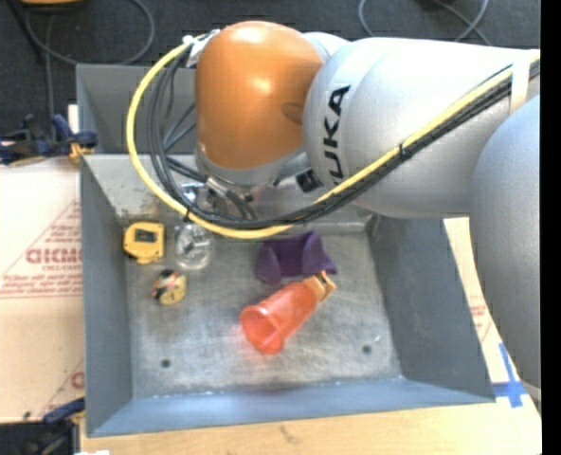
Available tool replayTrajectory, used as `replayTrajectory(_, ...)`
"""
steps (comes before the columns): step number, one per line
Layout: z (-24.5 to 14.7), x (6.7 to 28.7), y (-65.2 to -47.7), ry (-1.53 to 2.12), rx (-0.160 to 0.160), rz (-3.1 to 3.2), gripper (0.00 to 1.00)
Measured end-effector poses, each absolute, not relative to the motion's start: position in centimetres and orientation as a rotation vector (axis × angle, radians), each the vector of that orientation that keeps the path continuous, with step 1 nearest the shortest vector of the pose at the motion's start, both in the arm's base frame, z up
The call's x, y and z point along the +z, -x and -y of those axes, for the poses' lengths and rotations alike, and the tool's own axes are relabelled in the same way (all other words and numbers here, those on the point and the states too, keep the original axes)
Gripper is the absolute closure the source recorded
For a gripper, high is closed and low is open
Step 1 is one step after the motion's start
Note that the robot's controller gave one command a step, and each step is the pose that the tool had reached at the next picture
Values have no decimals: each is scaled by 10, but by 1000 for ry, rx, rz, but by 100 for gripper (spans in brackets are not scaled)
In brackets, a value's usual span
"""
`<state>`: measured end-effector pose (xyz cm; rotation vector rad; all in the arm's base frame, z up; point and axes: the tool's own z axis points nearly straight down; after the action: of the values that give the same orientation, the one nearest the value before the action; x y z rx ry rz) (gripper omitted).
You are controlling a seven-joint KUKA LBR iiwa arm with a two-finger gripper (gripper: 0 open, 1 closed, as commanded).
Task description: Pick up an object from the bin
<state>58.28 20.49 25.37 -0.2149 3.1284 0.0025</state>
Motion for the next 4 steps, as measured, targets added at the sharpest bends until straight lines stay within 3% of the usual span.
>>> replayTrajectory(1, -206, 220, -599, 355, 4, -3111, 100)
replayTrajectory(2, -204, 204, -600, 452, -2, -3105, 100)
replayTrajectory(3, -180, 209, -614, 514, 1, -3095, 100)
replayTrajectory(4, -210, 166, -536, 241, 2, -3132, 0)
